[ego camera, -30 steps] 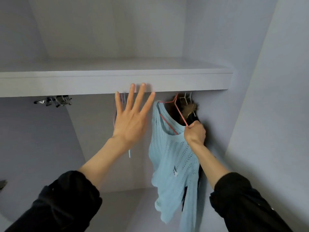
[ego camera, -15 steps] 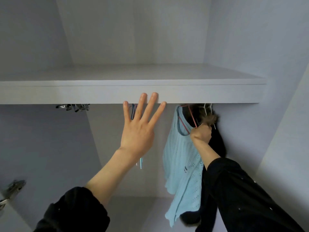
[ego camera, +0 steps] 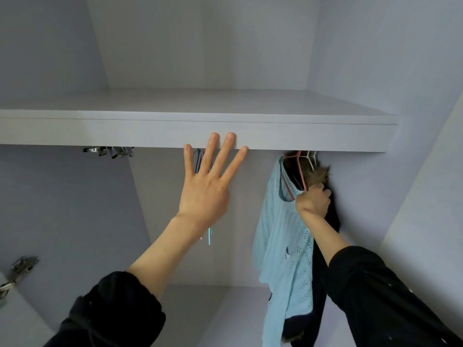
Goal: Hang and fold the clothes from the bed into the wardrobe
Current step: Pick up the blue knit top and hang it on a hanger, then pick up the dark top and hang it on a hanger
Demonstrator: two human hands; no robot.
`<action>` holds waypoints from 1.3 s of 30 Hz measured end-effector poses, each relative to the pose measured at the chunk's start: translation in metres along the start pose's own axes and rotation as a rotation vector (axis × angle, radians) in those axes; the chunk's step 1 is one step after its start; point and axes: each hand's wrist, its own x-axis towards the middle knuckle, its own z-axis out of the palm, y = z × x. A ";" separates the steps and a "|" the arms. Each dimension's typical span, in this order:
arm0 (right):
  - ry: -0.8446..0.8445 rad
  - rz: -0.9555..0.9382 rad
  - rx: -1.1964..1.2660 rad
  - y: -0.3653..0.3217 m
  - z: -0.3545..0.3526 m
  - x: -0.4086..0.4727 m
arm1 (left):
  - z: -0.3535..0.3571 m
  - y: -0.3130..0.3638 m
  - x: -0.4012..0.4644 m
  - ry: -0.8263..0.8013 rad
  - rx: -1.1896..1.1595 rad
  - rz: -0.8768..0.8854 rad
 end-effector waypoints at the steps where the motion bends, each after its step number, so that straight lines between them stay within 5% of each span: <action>1: 0.005 -0.082 -0.092 0.003 -0.002 -0.006 | -0.003 0.001 -0.001 -0.004 -0.016 -0.008; 6: 0.001 -0.461 -0.347 0.009 -0.003 -0.050 | -0.008 0.010 -0.031 -0.082 -0.181 -0.052; 16: -0.496 -0.890 -0.052 0.006 0.035 -0.225 | -0.073 -0.016 -0.224 -0.483 -0.330 -0.441; 27: -1.258 -1.311 0.040 0.045 0.007 -0.577 | -0.357 0.002 -0.525 -0.630 -0.006 -1.251; 39: -1.988 -1.909 0.127 0.157 -0.106 -0.929 | -0.645 0.166 -0.746 -0.422 0.412 -2.109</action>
